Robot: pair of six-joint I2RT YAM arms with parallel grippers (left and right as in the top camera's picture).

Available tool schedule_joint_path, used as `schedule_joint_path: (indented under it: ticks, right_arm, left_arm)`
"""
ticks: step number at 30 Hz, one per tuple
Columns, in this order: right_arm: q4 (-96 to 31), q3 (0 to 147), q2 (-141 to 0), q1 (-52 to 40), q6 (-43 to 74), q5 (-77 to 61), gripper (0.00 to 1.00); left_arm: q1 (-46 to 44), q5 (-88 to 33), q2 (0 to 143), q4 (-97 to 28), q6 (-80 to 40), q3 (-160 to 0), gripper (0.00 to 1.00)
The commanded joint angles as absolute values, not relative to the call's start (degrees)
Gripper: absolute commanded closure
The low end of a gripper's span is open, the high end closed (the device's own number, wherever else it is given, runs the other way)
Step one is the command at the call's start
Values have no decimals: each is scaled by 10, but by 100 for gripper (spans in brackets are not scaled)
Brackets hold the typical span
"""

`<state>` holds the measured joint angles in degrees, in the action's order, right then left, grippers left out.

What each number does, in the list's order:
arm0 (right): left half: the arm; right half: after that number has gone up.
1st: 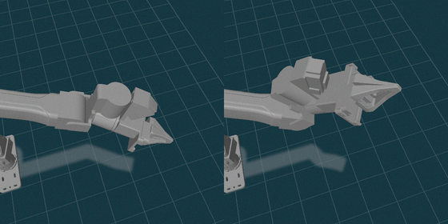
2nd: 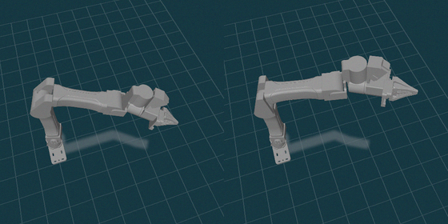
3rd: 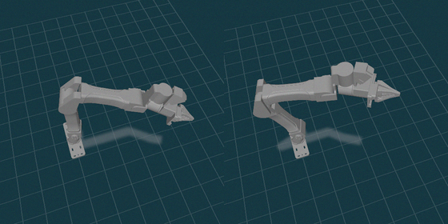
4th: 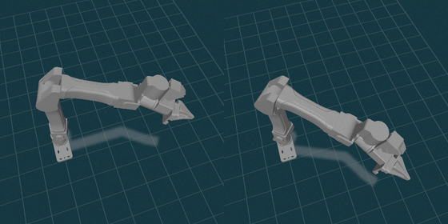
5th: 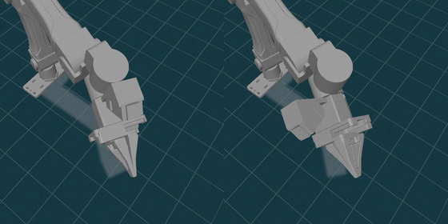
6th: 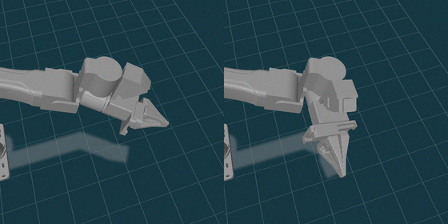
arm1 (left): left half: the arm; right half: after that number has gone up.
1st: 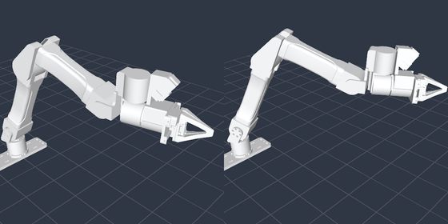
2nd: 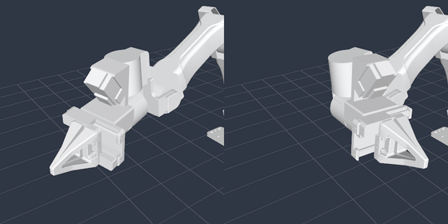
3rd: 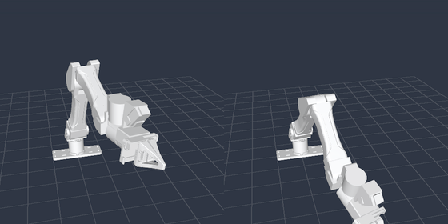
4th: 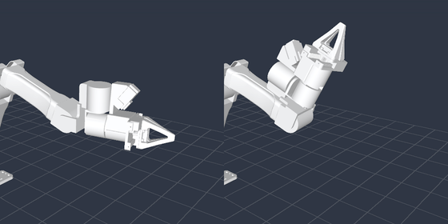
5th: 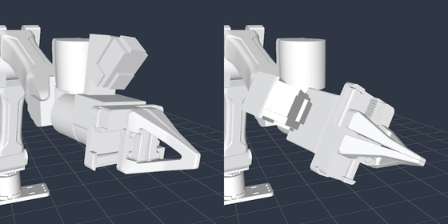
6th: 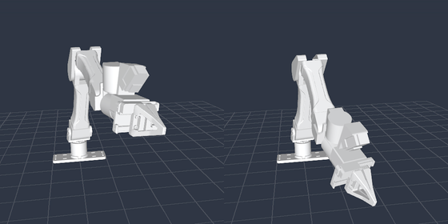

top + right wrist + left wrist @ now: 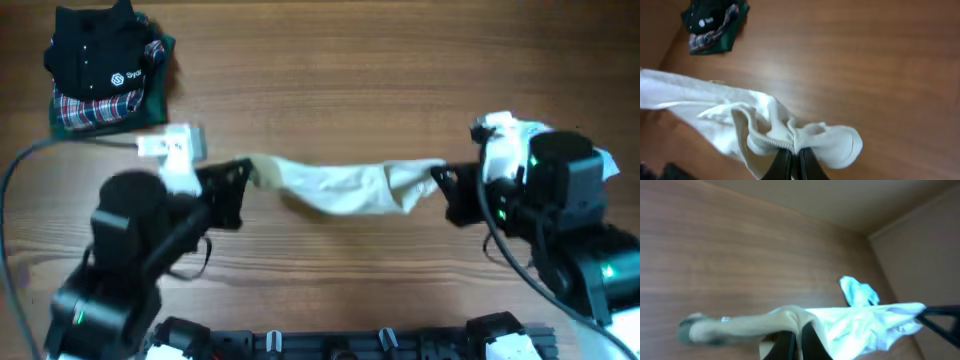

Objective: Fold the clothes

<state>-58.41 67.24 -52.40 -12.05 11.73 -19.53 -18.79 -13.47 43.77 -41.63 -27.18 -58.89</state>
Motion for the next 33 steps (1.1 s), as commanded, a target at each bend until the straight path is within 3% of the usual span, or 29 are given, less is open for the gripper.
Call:
schedule_joint_path:
  ticks: [1,9,19,20,21,22,23,24,33]
  right_arm:
    - [-601,679,-520,-119,155,-210,96]
    - [-515,668,-723,-119,180,-189,96]
    - [-271,668,-958,-119,199,-94,96]
    - [-235,668,-970,-115,201,-83,96]
    - [-204,668,-978,-108,201,-83,96]
    - [-175,668,-981,-96,201,-83,81]
    - [-164,668,-976,-85,195,-83,59]
    - [-168,669,-972,-77,195,-84,51]
    - [-309,669,-895,-53,118,-203,11]
  left_arm:
    - [-209,-121,416,-462,-306,-593,96]
    - [-209,-46,618,-457,-307,-593,96]
    - [-209,9,893,-198,-307,-593,96]
    - [-209,30,905,-169,-307,-593,70]
    - [-207,47,910,-151,-307,-593,37]
    - [-205,59,910,-137,-306,-593,5]
    - [-199,58,907,-139,-305,-593,0]
    - [-196,50,907,-149,-305,-593,0]
    - [-194,-127,907,-266,-305,-593,0]
